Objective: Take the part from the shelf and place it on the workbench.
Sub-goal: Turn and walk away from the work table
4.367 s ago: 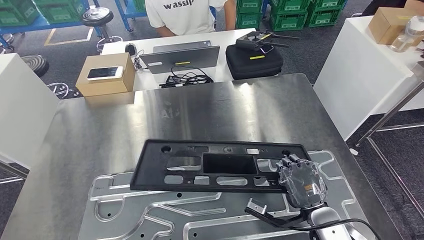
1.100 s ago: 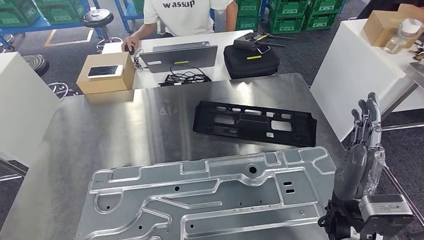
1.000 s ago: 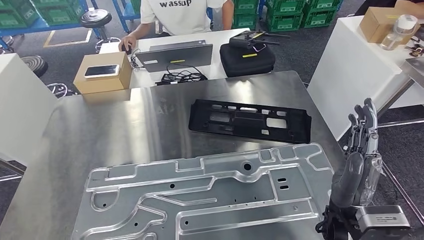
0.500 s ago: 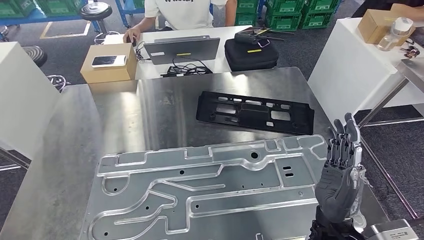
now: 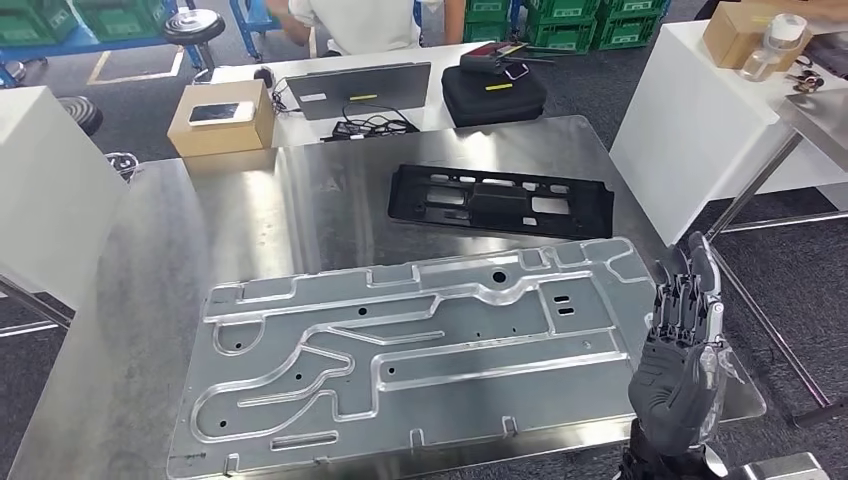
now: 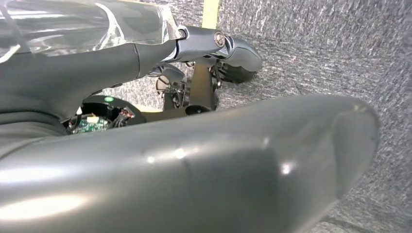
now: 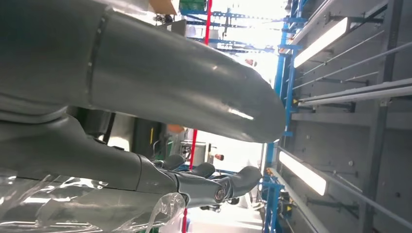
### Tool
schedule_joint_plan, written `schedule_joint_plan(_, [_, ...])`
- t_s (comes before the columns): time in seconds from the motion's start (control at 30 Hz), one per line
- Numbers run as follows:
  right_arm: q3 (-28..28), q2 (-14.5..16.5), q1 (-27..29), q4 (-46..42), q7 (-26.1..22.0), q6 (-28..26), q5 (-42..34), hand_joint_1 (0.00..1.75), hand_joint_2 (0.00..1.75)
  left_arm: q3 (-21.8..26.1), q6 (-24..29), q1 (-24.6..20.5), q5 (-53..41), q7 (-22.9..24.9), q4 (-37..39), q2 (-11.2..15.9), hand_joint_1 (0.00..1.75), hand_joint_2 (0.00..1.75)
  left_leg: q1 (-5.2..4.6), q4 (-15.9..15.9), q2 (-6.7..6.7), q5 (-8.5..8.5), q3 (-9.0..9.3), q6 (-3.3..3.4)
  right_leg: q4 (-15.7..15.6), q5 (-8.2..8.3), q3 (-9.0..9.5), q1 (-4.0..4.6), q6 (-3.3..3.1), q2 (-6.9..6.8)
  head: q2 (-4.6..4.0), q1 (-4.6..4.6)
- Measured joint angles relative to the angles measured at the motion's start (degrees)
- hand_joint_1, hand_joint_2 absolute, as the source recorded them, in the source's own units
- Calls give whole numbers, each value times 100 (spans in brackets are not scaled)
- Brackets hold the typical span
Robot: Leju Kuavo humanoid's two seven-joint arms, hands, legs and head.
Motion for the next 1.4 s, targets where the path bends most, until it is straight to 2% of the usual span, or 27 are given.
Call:
schedule_joint_plan(0.03, [3,2,7,-5,11,-9,37,0,0,8,-5,3,3,-15,6,27,0,0,10,276,-7,-248,-120,-40,-2,63,-82,-20,-28,-8,-1,-4])
schedule_joint_plan(0.1, [9,11,32,-15,19,-24,66,0,0,28,23,3,16,-7,7,54,0,0,60,1198,-4,-903,-416,-113,23,173,-247,-14,-68,-13,-1,-10])
schedule_joint_plan(0.13, [11,17,51,-17,15,-30,55,0,0,43,57,2,21,27,7,66,0,0,76,1644,-2,-1116,-519,-137,45,224,-332,-8,-70,-14,0,-10])
schedule_joint_plan(0.2, [15,32,91,-17,-18,-35,-3,0,0,69,140,0,7,145,8,77,0,0,87,1981,-2,-1133,-462,-153,103,316,-506,-1,-64,-17,1,-9])
schedule_joint_plan(0.23, [16,39,108,-17,-43,-37,-30,0,0,78,177,0,-10,214,8,81,0,0,86,1824,-2,-996,-288,-144,130,361,-592,1,-58,-16,1,-8])
schedule_joint_plan(0.3, [19,57,142,-16,-93,-38,-79,0,0,82,227,-11,-65,343,8,101,0,0,61,991,-3,-751,337,-84,158,455,-721,6,-33,-12,1,-7])
schedule_joint_plan(0.37, [19,77,183,-15,-143,-38,-150,0,0,81,244,-45,-149,444,8,126,0,0,23,66,-6,-698,953,0,168,556,-789,9,14,-15,1,-7])
schedule_joint_plan(0.4, [20,85,206,-13,-166,-38,-190,0,0,77,245,-62,-211,490,8,134,0,0,8,-183,-9,-706,1106,32,168,608,-813,9,41,-21,1,-6])
schedule_joint_plan(0.47, [23,98,233,-3,-198,-39,-288,0,0,44,262,-84,-395,592,8,137,0,0,30,-316,-12,-667,1085,88,188,664,-884,10,99,-20,0,-9])
schedule_joint_plan(0.5, [27,109,237,6,-206,-39,-337,0,0,1,285,-85,-527,647,8,136,0,0,47,-327,-12,-629,1031,118,292,558,-957,12,129,-15,1,-8])
schedule_joint_plan(0.53, [32,119,236,20,-210,-39,-384,0,0,-52,314,-86,-673,698,8,134,0,0,66,-349,-10,-582,974,154,520,346,-1067,12,159,-9,1,-8])
schedule_joint_plan(0.6, [58,135,226,64,-215,-39,-447,0,0,-186,372,-86,-978,764,8,131,0,0,77,-347,-3,-487,851,198,1339,-249,-1363,-1,208,-7,1,-2])
schedule_joint_plan(0.63, [78,139,211,91,-214,-39,-461,0,0,-251,397,-88,-1107,781,7,129,0,0,78,-335,3,-440,786,207,1784,-453,-1495,-9,226,-8,1,-2])
schedule_joint_plan(0.67, [101,145,183,121,-207,-37,-462,0,0,-327,431,-90,-1224,797,7,128,0,0,77,-315,11,-398,717,203,2120,-515,-1565,-14,239,-8,1,0])
schedule_joint_plan(0.7, [123,151,140,149,-188,-35,-444,0,0,-398,474,-93,-1316,819,7,127,0,0,77,-288,19,-360,649,195,2268,-446,-1548,-18,246,-8,1,1])
schedule_joint_plan(0.73, [146,156,77,173,-149,-33,-400,0,0,-466,526,-95,-1376,838,7,126,0,0,77,-259,19,-327,582,183,2168,-282,-1409,-24,245,-7,1,1])
schedule_joint_plan(0.8, [204,166,-78,215,7,-30,-228,0,0,-580,628,-94,-1386,802,7,119,0,0,77,-214,-5,-263,479,141,1402,1,-818,-35,221,90,1,2])
schedule_joint_plan(0.87, [274,175,-219,245,198,-32,-17,0,0,-640,671,-111,-1289,636,7,107,0,0,55,-188,-50,-198,412,88,550,12,-227,-38,178,245,1,2])
schedule_joint_plan(0.9, [304,180,-273,257,274,-33,71,0,0,-653,666,-126,-1249,544,7,98,0,0,42,-173,-73,-161,376,62,313,-41,-75,-34,158,283,1,3])
schedule_joint_plan(1.0, [401,198,-424,291,414,-30,208,0,0,-717,638,-137,-1255,337,7,65,0,0,11,-49,-135,-154,211,-22,133,-82,-81,-63,79,148,-1,3])
schedule_joint_plan(1.07, [448,213,-506,312,444,-29,231,0,0,-768,687,-114,-1254,243,7,14,0,0,27,470,-106,-513,-49,-94,116,-29,-143,-81,5,38,-1,2])
schedule_joint_plan(1.13, [478,217,-557,332,446,-31,221,0,0,-788,786,-102,-1237,176,7,-67,0,0,63,1427,-78,-1017,-449,-155,117,23,-205,-57,-40,-70,-1,3])
schedule_joint_plan(1.2, [520,219,-586,356,411,-33,174,0,0,-810,875,-96,-1235,161,7,-135,0,0,84,2000,-68,-1204,-636,-168,119,66,-260,-28,-50,-187,-1,5])
schedule_joint_plan(1.23, [537,219,-591,368,376,-33,138,0,0,-827,911,-92,-1237,176,7,-157,0,0,83,1896,-59,-1125,-532,-155,119,84,-278,-11,-49,-243,-1,5])
schedule_joint_plan(1.27, [548,220,-594,378,332,-34,105,0,0,-848,944,-90,-1237,195,7,-171,0,0,73,1532,-29,-964,-293,-124,118,99,-290,5,-48,-300,-1,5])
schedule_joint_plan(1.33, [552,220,-602,385,235,-34,46,0,0,-880,1004,-99,-1232,243,7,-180,0,0,4,484,212,-647,391,-15,118,121,-287,28,-37,-409,-1,5])
schedule_joint_plan(1.4, [554,220,-599,389,146,-34,0,0,0,-894,1040,-125,-1222,273,7,-179,0,0,-76,-164,441,-513,806,83,123,139,-286,39,-6,-524,-1,7])
